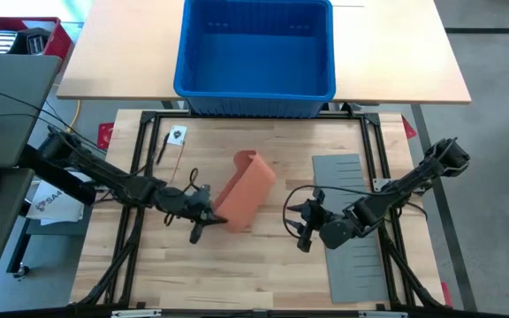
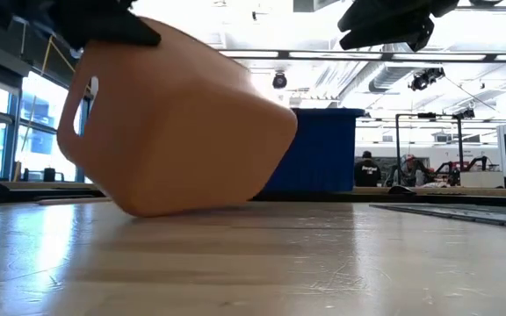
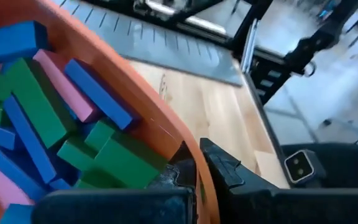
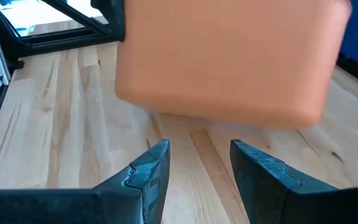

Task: Sort blocks
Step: Remove the blocks from the orange bin

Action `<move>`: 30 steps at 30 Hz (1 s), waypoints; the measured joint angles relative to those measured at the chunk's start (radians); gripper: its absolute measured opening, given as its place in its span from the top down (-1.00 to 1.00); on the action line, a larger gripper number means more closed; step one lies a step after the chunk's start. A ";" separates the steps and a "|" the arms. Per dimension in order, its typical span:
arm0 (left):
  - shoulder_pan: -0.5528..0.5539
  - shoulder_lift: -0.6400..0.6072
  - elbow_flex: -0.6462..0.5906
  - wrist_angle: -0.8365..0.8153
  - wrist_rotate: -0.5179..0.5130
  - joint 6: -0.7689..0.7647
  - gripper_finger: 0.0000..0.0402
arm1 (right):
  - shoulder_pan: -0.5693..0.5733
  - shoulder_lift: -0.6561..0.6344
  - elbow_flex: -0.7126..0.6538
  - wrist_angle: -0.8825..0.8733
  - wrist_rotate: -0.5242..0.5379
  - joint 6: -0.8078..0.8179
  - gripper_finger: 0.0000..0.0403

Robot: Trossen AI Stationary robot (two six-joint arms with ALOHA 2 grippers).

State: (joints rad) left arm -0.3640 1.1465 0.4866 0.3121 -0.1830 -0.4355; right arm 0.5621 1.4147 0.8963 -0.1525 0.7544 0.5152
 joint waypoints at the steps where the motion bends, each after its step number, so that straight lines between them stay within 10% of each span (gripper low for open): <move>1: 0.010 -0.002 -0.025 0.041 0.005 0.006 1.00 | 0.000 0.000 0.000 0.000 0.000 0.000 0.18; 18: 0.103 -0.001 -0.314 0.585 0.062 0.007 1.00 | 0.000 0.001 0.000 0.001 -0.007 0.057 0.18; 30: 0.158 -0.044 -0.328 0.601 -0.059 -0.092 1.00 | 0.001 0.001 0.000 0.000 -0.031 0.056 0.18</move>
State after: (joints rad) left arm -0.2064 1.1025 0.1584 0.9130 -0.2418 -0.5271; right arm 0.5632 1.4155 0.8963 -0.1524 0.7229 0.5714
